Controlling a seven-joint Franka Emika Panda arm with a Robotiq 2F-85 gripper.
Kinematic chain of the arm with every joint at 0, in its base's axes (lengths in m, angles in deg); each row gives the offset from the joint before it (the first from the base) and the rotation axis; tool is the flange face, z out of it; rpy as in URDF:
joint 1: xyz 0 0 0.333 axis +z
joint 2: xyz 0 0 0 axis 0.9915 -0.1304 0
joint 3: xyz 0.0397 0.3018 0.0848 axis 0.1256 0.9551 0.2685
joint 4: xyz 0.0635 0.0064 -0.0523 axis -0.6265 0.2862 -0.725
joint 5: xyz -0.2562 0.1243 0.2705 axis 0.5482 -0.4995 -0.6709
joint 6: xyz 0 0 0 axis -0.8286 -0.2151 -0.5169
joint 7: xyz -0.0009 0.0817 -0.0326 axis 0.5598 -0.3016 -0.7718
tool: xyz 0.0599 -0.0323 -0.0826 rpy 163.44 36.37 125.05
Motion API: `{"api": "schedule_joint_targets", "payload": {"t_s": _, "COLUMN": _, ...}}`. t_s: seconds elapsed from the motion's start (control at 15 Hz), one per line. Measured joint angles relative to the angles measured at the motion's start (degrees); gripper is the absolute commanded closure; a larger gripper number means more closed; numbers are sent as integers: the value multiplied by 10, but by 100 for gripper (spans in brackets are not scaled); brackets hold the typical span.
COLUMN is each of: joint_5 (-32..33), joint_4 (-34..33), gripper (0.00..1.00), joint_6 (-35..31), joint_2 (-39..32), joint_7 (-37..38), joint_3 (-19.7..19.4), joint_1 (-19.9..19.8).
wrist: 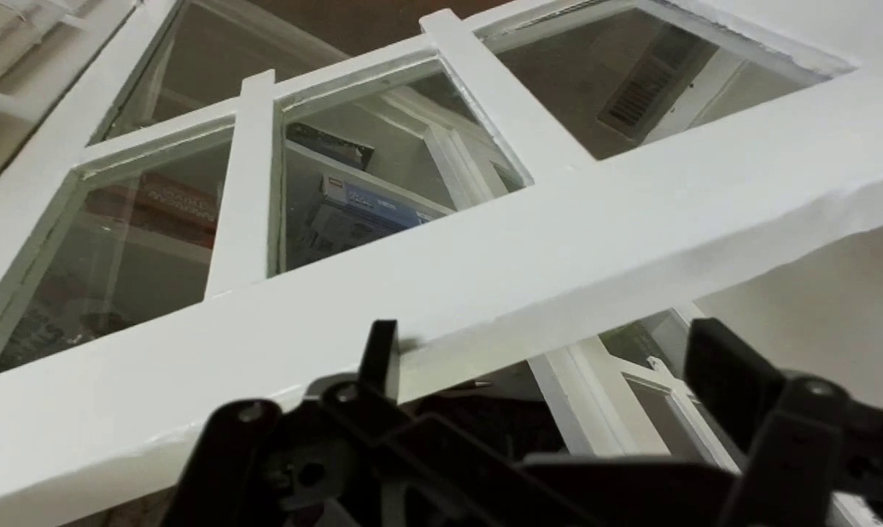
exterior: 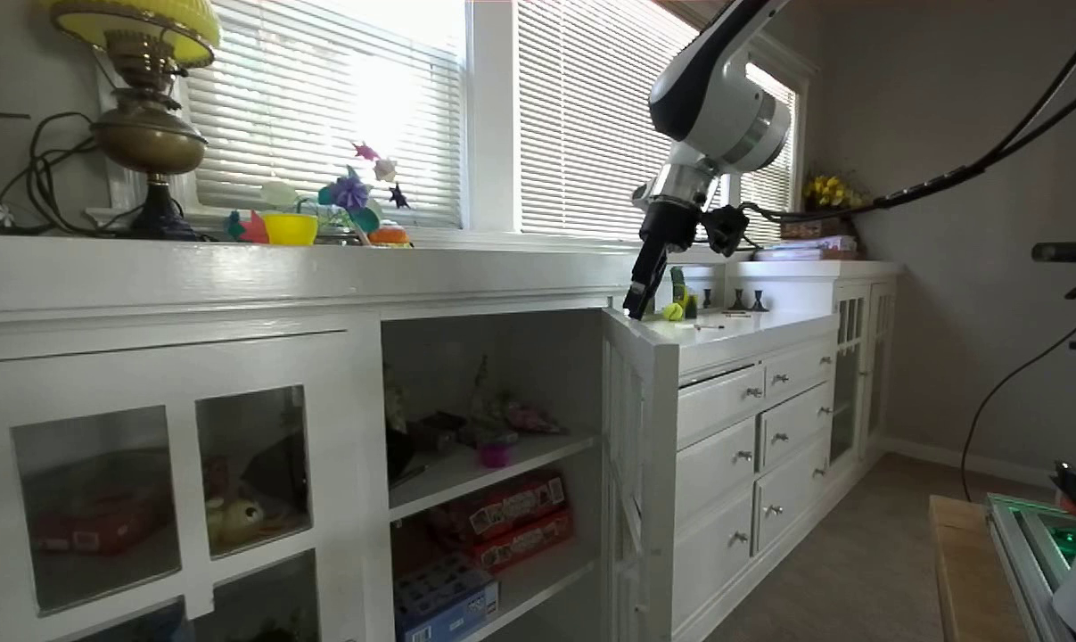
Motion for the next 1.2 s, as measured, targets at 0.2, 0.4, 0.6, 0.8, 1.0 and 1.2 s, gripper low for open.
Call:
{"api": "schedule_joint_targets", "payload": {"t_s": 0.2, "joint_5": -6, "joint_4": 2, "gripper": 0, "joint_6": -13, "joint_2": 0, "joint_7": -12, "joint_3": 3, "joint_1": 2}}
{"api": "schedule_joint_targets", "payload": {"t_s": 0.4, "joint_5": 47, "joint_4": 27, "gripper": 0, "joint_6": -65, "joint_2": 16, "joint_7": 25, "joint_3": 20, "joint_1": -2}}
{"api": "schedule_joint_targets", "payload": {"t_s": 0.6, "joint_5": 136, "joint_4": 81, "gripper": 0, "joint_6": -77, "joint_2": 69, "joint_7": 102, "joint_3": 38, "joint_1": -8}}
{"api": "schedule_joint_targets", "payload": {"t_s": 0.8, "joint_5": 198, "joint_4": 135, "gripper": 0, "joint_6": -68, "joint_2": 128, "joint_7": 158, "joint_3": 52, "joint_1": -9}}
{"api": "schedule_joint_targets", "payload": {"t_s": 1.0, "joint_5": 220, "joint_4": 175, "gripper": 26, "joint_6": -59, "joint_2": 175, "joint_7": 180, "joint_3": 57, "joint_1": -4}}
{"api": "schedule_joint_targets", "payload": {"t_s": 1.2, "joint_5": 221, "joint_4": 179, "gripper": 48, "joint_6": -60, "joint_2": 188, "joint_7": 182, "joint_3": 56, "joint_1": 12}}
